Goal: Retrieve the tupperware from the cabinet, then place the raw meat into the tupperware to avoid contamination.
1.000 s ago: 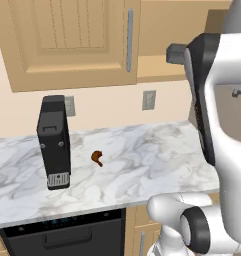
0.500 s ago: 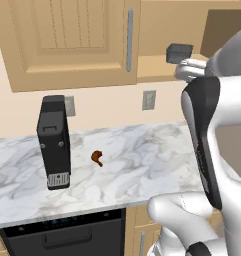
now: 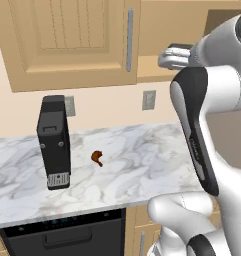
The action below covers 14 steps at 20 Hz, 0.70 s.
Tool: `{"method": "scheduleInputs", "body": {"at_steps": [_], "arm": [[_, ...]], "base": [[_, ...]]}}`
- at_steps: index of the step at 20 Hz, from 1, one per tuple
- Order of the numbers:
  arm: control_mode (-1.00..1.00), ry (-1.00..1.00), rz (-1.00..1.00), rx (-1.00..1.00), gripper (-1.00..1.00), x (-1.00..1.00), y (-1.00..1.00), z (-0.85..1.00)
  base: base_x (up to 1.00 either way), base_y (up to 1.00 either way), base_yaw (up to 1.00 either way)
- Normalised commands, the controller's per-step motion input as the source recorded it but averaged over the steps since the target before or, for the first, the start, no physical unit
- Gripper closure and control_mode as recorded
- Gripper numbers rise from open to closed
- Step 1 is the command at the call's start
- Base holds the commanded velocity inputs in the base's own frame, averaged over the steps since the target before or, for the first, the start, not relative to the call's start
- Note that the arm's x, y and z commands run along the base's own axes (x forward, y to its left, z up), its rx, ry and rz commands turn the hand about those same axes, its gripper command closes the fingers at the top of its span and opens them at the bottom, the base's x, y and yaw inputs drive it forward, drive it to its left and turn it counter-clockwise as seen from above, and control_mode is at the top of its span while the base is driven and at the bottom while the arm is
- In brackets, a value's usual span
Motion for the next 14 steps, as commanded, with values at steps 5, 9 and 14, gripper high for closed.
{"method": "scheduleInputs", "body": {"at_steps": [5,9,14], "arm": [[-1.00,0.00,0.00,-0.03,-1.00,0.53,0.50,-0.02],[-1.00,0.00,0.00,0.00,-1.00,0.57,0.35,-0.06],[-1.00,0.00,0.01,0.00,-1.00,0.48,0.01,0.00]], "base": [[0.00,0.00,0.00],[0.00,0.00,0.00],[0.00,0.00,0.00]]}}
